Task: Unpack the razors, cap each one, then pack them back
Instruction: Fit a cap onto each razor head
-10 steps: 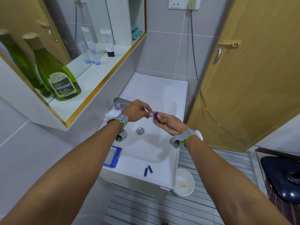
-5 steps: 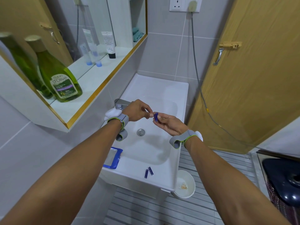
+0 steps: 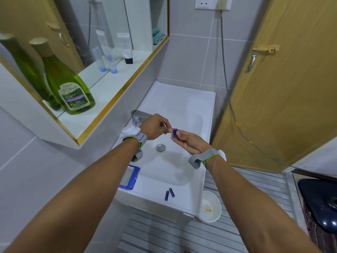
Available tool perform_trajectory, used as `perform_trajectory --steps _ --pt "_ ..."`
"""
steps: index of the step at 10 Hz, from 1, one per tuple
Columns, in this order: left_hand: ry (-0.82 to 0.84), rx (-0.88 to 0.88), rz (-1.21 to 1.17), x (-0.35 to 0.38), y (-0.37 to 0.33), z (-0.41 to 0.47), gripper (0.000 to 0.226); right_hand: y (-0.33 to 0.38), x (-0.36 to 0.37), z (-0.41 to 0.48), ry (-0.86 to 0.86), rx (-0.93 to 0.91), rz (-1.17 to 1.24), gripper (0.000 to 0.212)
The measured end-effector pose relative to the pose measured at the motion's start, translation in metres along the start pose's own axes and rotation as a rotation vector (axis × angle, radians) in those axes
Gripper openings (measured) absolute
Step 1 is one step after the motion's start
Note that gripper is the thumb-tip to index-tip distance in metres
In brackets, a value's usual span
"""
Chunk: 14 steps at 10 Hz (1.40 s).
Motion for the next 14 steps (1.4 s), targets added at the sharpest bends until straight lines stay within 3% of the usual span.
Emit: perform_trajectory --steps 3,4,5,6,7,8,9,11,13,14 --pt "-0.032 -0.195 -0.15 0.002 0.036 -0.02 0.012 -0.014 0.01 0.025 0.058 0.11 -0.136 0.028" --pt "-0.225 -0.388 -0.272 -0.006 0.068 -0.03 0.012 -0.03 0.018 0.041 0.038 0.204 -0.326 0.02" --pt "-0.378 -0.512 -0.24 -0.012 0.094 -0.037 0.009 -0.04 0.025 0.05 -0.008 0.173 -0.587 0.011" --pt "-0.437 -0.627 -0.083 -0.013 0.128 -0.042 0.02 -0.053 0.039 0.07 -0.132 0.053 -0.75 0.018" --pt "-0.394 -0.669 -0.016 -0.005 0.149 -0.038 0.019 -0.061 0.048 0.086 -0.159 -0.005 -0.786 0.02" --pt "-0.265 -0.672 0.12 0.011 0.176 -0.019 0.024 -0.072 0.062 0.11 -0.172 0.023 -0.82 0.017" --pt "-0.195 -0.697 0.155 0.019 0.187 -0.007 0.026 -0.077 0.073 0.121 -0.18 0.08 -0.835 0.022" --pt "-0.11 -0.686 0.265 0.035 0.205 0.019 0.028 -0.092 0.091 0.142 -0.194 0.253 -0.778 0.01" --pt "-0.142 -0.61 0.286 0.045 0.216 0.024 0.024 -0.1 0.095 0.157 -0.23 0.298 -0.716 0.013" --pt "-0.241 -0.58 0.26 0.041 0.221 0.024 0.026 -0.099 0.098 0.161 -0.286 0.411 -0.669 0.029"
Point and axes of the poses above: each hand's wrist, its own z-axis towards the middle knuckle, its own x-axis out of the palm, y = z × x, the point moved 1 cm from there along z, towards the middle knuckle, and after that the axes turned 8 degrees about -y, right-handed, at the moved point
